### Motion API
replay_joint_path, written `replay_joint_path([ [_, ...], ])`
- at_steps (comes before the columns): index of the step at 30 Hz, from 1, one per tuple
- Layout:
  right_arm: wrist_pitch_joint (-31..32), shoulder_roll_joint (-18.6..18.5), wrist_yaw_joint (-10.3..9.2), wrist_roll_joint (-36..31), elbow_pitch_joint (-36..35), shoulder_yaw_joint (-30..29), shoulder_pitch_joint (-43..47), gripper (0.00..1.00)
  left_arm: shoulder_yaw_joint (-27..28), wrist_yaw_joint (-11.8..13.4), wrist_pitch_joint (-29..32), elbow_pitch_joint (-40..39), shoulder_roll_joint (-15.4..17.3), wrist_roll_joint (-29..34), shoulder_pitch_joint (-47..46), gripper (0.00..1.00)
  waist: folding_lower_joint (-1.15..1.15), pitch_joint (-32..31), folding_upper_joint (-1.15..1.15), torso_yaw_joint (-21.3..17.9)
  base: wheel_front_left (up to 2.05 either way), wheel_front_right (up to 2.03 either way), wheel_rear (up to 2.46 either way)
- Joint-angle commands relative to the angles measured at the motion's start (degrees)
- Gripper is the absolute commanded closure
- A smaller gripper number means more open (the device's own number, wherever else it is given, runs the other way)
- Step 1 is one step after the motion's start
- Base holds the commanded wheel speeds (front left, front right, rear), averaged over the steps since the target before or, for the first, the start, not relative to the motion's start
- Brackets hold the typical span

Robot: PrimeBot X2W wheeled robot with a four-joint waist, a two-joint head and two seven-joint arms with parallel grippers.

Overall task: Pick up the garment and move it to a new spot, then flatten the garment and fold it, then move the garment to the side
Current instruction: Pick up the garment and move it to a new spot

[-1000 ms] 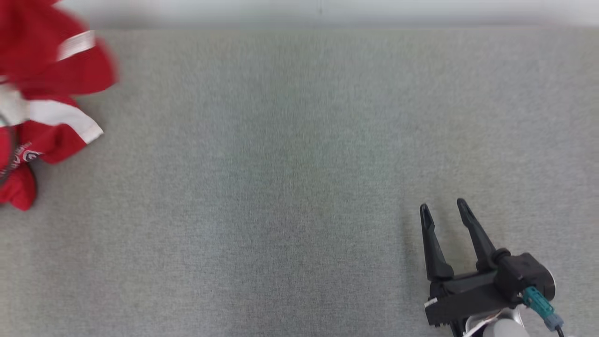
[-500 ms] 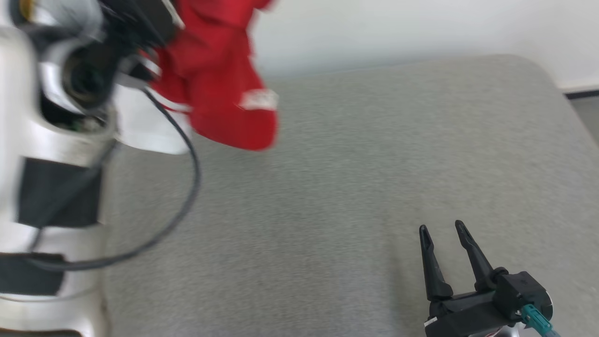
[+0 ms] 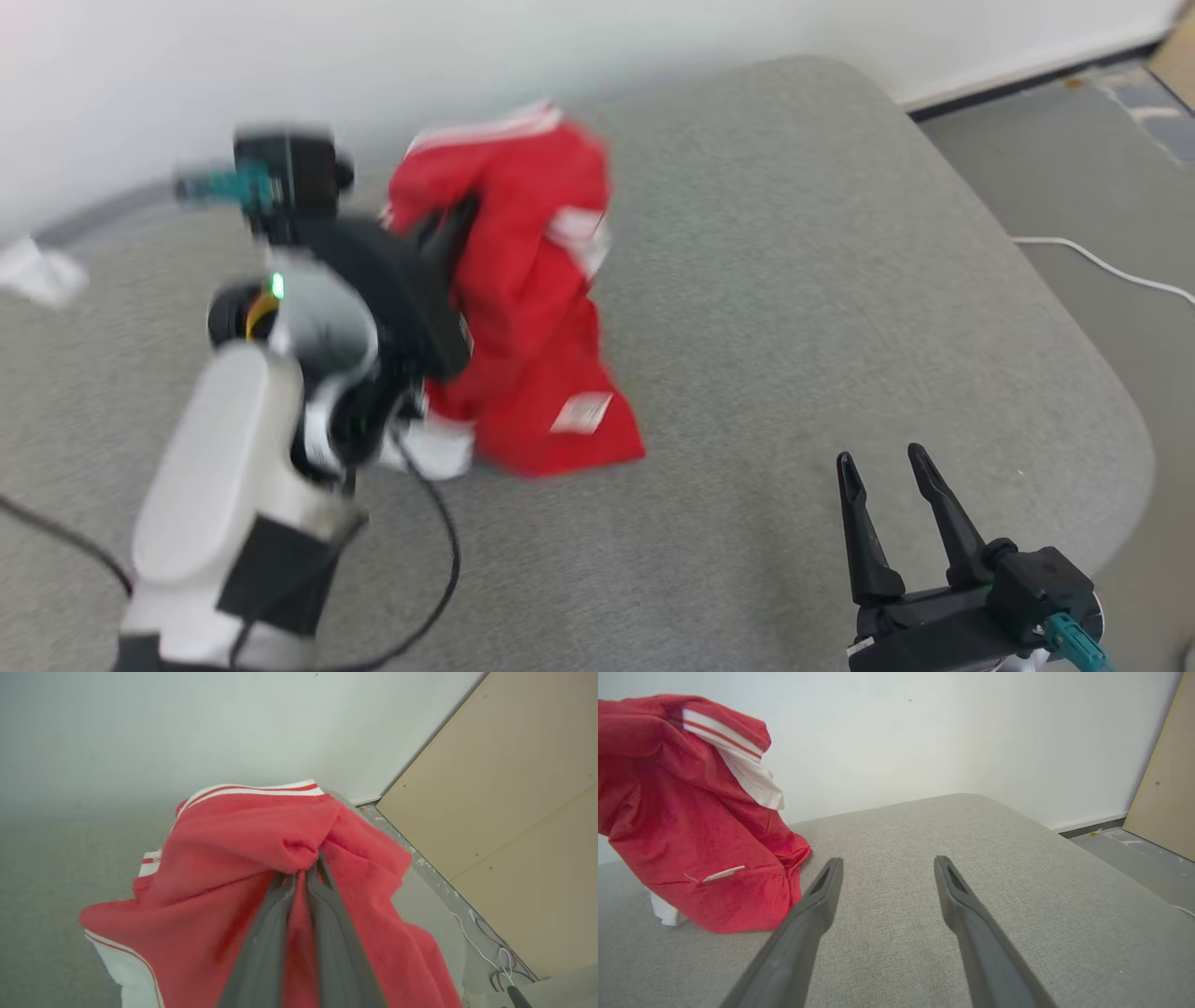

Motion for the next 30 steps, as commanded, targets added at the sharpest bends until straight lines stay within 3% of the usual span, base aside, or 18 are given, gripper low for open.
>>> replay_joint_path([
  [1,-0.01,-0.04,-0.14,0.31,-0.36,-0.13,0.54,0.00,-0.45,0.15,-2.47,1.32,1.05,2.12,2.61,1.00,0.00,1.35,0.00,-2.44,0.00,0.00,0.00],
  [6,-0.02,-0.05,-0.14,-1.19,-0.27,-0.67,1.21,0.00,-1.07,0.40,-11.90,6.85,0.65,5.36,9.25,1.00,0.00,0.68,0.00,-0.50,0.00,0.00,0.00],
  [7,-0.02,-0.05,-0.14,-1.38,-0.19,-1.01,1.39,0.00,-1.35,0.09,-13.80,7.90,0.15,5.51,10.40,0.96,0.00,0.42,0.00,0.25,0.00,0.00,0.00],
  [8,-0.02,-0.05,-0.14,-1.68,-0.04,-0.96,1.43,0.00,-1.18,-0.01,-15.85,8.87,-0.41,5.24,11.69,0.23,0.00,0.07,0.00,0.90,0.00,0.00,0.00],
  [9,-0.02,-0.05,-0.14,-2.01,0.06,-1.20,1.46,0.00,-1.35,-0.21,-17.70,9.61,-1.02,5.26,12.67,0.00,0.00,-0.33,0.00,1.75,0.00,0.00,0.00],
  [20,1.19,-0.06,-0.14,-3.94,-0.59,-3.40,3.52,0.00,-2.85,-3.49,-38.93,9.28,-4.07,3.96,24.20,0.00,0.00,-6.27,0.00,11.09,0.00,0.00,0.00],
  [25,2.02,-0.05,-0.14,-4.55,-1.47,-5.23,5.02,0.00,-1.67,-3.19,-42.71,7.01,-3.49,5.62,29.10,0.00,0.00,-7.94,0.00,14.43,0.00,0.00,0.00],
  [30,2.97,-0.05,-0.14,-5.74,-2.88,-7.31,6.90,0.00,2.61,-2.47,-43.79,-0.10,-2.03,10.21,35.55,0.00,0.00,-8.88,0.00,18.54,0.00,0.00,0.00],
])
